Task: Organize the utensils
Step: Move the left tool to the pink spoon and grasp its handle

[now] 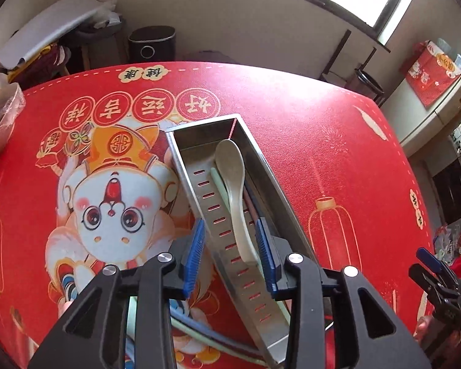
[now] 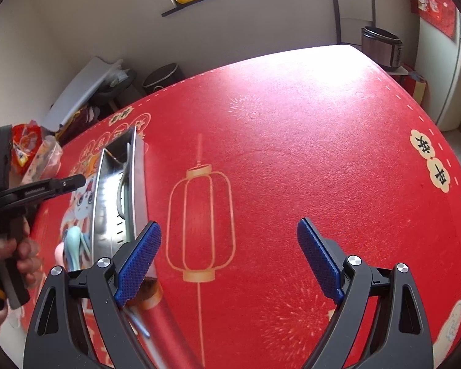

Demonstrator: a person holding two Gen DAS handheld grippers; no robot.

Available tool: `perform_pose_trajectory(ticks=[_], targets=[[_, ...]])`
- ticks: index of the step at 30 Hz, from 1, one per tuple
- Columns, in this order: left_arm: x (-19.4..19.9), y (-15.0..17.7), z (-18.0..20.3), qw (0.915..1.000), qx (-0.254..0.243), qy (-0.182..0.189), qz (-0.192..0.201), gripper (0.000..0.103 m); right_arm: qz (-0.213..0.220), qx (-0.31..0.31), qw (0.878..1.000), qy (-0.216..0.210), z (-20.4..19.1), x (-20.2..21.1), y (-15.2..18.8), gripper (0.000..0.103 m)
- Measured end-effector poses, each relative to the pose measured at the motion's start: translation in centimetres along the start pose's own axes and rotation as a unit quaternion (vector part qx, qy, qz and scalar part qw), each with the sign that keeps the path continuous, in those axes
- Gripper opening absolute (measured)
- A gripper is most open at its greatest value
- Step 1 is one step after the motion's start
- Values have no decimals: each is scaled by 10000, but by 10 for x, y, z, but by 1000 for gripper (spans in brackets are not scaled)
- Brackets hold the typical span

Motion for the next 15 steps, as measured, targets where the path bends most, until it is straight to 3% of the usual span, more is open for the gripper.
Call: perform_pose_trajectory(ticks=[7, 15], targets=[[61, 51, -50, 9986, 384, -16, 367, 42, -101, 213, 9992, -334, -49, 0, 17, 88], [83, 134, -108, 9942, 1036, -229, 177, 42, -494, 778, 9929, -752, -105, -8, 55, 88]])
Point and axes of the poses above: each gripper's, at about its wrist camera, not at the fingertips, and x roughly against the way its jaws point, z to its right, y to its underside, the point moved 8 cm from there along -x, roughly the way its jaws point, and after that the axes turned 3 degrees about -z, right-handed, at the moved point
